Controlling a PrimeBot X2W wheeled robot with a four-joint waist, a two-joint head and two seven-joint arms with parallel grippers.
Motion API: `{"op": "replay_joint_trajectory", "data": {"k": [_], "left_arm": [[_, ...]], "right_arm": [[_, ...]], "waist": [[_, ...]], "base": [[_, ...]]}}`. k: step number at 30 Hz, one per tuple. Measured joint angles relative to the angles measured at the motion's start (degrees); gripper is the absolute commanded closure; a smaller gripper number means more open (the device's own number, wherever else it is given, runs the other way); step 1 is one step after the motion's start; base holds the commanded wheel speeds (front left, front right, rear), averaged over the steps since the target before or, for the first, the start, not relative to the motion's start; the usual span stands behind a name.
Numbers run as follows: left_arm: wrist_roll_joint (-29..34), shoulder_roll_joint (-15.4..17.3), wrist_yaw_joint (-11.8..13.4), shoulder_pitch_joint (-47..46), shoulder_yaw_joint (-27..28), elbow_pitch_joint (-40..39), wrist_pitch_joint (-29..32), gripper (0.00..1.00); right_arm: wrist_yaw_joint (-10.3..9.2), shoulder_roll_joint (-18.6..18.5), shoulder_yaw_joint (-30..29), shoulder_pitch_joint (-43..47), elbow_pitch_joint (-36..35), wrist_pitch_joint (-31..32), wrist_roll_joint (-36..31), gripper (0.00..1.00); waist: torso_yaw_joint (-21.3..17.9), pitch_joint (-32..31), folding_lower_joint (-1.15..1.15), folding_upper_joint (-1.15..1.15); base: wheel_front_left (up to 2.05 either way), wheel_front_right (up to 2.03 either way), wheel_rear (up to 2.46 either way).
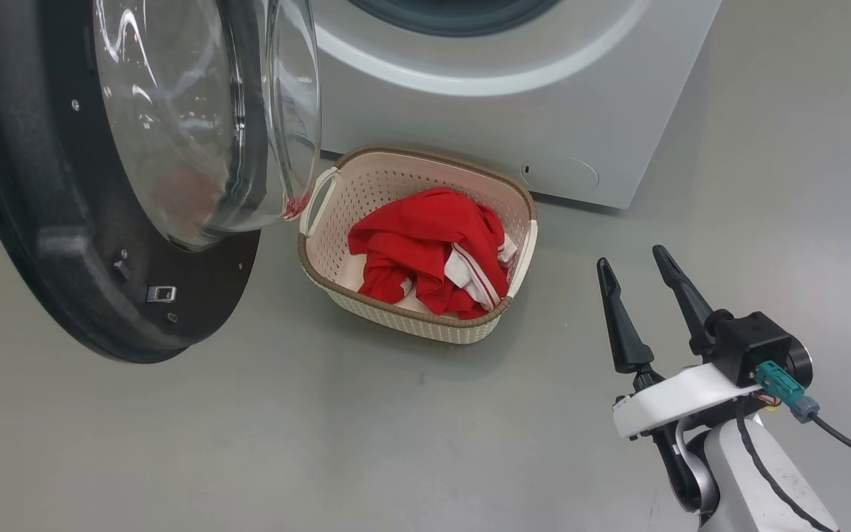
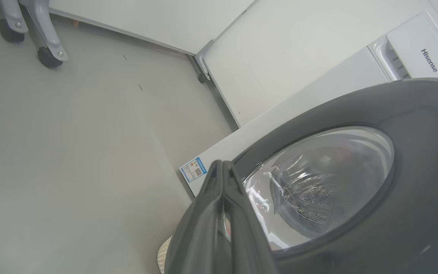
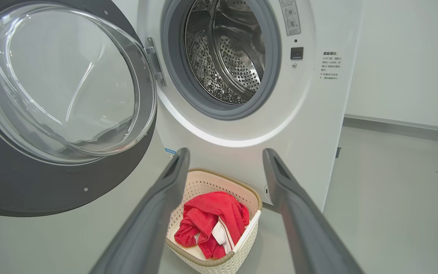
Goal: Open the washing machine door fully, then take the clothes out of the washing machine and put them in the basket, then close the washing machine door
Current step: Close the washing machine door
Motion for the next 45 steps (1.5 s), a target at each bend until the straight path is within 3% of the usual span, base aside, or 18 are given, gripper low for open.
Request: {"op": "replay_joint_trajectory", "data": {"k": [9, 16, 23, 45], "left_arm": [[-17.5, -4.5, 4.5, -3.8, 4.2, 0.5, 11.7, 1.00], [-23.3, -4.9, 7.2, -5.2, 7.1, -0.3, 15.7, 1.00], [-27.2, -5.4, 11.1, -5.6, 7.8, -0.3, 19.7, 1.00], [-31.7, -6.5, 12.5, -4.2, 4.4, -5.4, 29.6, 1.00]], "right_arm": [[0.00, 0.1, -0.1, 0.0, 0.0, 0.0, 0.0, 0.00], [0.00, 0.2, -0.1, 0.0, 0.2, 0.0, 0.0, 0.00], [0.00, 0.2, -0.2, 0.0, 0.3, 0.0, 0.0, 0.00], [0.00, 0.4, 0.6, 0.0, 1.2, 0.0, 0.0, 0.00]], "waist": [[-0.5, 0.3, 0.00, 0.00], [-0.6, 0.3, 0.00, 0.00], [-0.7, 0.2, 0.00, 0.00], [-1.6, -0.8, 0.00, 0.00]], "base": [[0.00, 0.00, 0.00], [0.00, 0.00, 0.00], [0.00, 0.00, 0.00], [0.00, 0.00, 0.00]]}}
